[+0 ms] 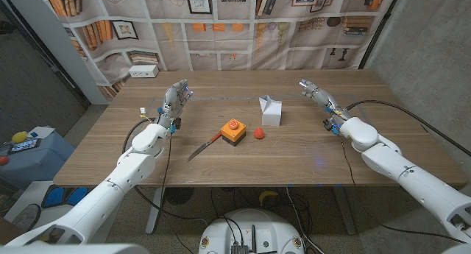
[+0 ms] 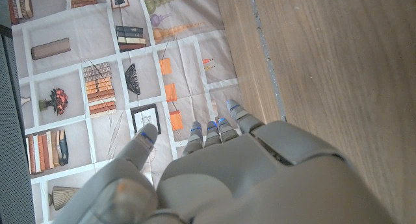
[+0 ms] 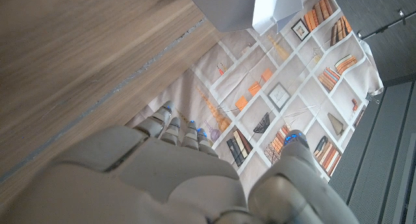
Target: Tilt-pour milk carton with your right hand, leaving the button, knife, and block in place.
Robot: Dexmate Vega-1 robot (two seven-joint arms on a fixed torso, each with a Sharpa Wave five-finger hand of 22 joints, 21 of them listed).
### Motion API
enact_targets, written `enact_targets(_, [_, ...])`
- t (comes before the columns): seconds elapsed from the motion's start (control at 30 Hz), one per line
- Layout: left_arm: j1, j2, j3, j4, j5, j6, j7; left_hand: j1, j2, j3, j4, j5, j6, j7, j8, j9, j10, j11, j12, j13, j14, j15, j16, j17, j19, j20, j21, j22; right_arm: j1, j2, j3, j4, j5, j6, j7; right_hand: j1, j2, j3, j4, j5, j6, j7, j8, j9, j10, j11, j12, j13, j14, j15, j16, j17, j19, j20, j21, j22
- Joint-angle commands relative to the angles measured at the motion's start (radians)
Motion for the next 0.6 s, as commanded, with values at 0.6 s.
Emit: enact_targets(0.6, [0.022, 0.010, -0.021, -0.042, 0.002, 0.023, 0.052, 0.006, 0.072, 0.004, -0.011, 0.005, 0.016, 0.006, 0.001, 0.005, 0.010, -0.001, 0.002, 0.004, 0.010, -0.001, 0.007, 0.004, 0.012, -0.003, 0.006, 0.002, 0.082, -0.082, -0.066, 0.017, -0.243, 0.051, 0.038, 0.077, -0.018, 0.015, -0.016, 0.012, -0.153, 0.025, -0.001, 0.010, -0.102, 0.039, 0.004, 0.007, -0.070, 0.028, 0.004, -0.022, -0.046, -0.002, 0.007, 0.004])
